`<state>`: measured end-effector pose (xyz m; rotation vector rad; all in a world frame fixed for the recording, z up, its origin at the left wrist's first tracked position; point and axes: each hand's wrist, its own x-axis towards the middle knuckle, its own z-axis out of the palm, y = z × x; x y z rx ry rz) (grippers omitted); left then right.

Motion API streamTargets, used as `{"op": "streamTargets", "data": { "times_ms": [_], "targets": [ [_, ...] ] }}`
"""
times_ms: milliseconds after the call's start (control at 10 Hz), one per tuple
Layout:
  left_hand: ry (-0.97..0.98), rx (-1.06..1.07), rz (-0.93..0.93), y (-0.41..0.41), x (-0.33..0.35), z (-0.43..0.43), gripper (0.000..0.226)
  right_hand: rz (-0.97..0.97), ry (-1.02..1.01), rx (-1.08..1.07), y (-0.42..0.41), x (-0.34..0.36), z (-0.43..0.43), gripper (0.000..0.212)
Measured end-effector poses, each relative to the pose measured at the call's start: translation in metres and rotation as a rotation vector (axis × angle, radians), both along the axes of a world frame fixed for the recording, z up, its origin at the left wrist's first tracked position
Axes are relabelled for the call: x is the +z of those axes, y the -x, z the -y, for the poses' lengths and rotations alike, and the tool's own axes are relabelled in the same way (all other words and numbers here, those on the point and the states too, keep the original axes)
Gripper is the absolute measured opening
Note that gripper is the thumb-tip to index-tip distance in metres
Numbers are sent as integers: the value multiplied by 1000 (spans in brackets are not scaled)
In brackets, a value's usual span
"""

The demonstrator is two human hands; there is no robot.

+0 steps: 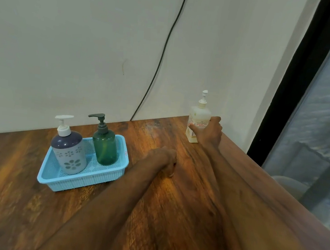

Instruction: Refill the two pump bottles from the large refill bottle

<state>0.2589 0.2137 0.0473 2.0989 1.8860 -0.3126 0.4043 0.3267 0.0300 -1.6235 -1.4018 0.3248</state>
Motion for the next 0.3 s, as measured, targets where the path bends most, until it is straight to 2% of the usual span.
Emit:
{"op": "streamTargets", "data": {
  "times_ms": [300],
  "targets": [
    [25,13,-32,-5,5,0,69,5,-9,34,-2,-7,13,91]
  ]
}}
